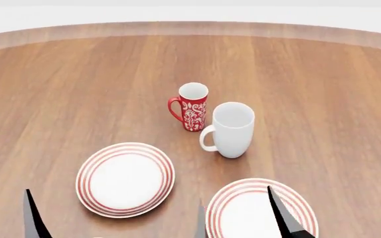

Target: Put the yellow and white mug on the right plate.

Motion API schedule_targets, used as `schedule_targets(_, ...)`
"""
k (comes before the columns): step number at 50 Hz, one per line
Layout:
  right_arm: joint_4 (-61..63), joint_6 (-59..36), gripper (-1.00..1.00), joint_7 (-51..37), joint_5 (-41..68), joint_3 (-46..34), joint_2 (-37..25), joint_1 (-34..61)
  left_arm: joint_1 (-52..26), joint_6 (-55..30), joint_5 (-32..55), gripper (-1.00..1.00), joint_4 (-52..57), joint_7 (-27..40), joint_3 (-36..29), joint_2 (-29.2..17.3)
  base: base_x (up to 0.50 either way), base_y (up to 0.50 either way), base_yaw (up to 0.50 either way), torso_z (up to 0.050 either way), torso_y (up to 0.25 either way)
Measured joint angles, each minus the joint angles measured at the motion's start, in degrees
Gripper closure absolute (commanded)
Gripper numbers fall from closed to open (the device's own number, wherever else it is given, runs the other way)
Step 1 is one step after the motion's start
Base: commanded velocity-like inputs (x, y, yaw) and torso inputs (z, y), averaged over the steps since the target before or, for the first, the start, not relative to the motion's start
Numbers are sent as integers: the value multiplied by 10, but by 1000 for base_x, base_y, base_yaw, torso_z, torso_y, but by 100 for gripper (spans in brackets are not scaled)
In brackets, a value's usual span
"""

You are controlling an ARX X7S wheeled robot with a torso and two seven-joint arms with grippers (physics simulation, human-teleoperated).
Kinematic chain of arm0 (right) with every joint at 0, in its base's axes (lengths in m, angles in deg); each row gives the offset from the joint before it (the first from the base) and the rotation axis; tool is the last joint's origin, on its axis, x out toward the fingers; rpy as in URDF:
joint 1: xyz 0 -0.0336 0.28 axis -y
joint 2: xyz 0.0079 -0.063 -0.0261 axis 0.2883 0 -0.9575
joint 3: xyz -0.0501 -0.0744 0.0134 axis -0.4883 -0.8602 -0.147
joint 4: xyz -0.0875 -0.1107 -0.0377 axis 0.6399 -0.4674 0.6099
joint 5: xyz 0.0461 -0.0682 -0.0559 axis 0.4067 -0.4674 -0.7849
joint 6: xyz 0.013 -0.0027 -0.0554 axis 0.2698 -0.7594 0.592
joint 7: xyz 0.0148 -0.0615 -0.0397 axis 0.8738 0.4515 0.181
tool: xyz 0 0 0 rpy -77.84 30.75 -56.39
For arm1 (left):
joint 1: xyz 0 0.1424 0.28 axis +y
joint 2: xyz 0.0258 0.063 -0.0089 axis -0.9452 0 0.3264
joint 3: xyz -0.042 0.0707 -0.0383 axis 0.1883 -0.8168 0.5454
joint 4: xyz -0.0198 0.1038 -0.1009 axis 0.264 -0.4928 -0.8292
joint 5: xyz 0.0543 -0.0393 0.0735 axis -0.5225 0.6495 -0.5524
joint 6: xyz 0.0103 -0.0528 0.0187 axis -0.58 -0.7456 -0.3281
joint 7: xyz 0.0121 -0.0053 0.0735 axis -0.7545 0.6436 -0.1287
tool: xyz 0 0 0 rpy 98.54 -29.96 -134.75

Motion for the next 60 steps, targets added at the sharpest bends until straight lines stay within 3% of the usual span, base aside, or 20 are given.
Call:
schedule_targets(32, 130, -408, -100, 185, 173, -88, -133, 116, 5, 3, -10, -100, 2, 19, -15, -8, 0, 0, 0, 0, 0)
schedule_targets(44, 160, -461, -100, 252, 210, -124, -165, 139, 6, 0, -12, -100, 3, 22, -22, -11, 0, 0, 0, 0, 0)
schedule_targets(60, 147, -480, -100, 259, 202, -162, -134, 171, 9, -2, -12, -100, 3, 26, -32, -16, 0, 0, 0, 0, 0)
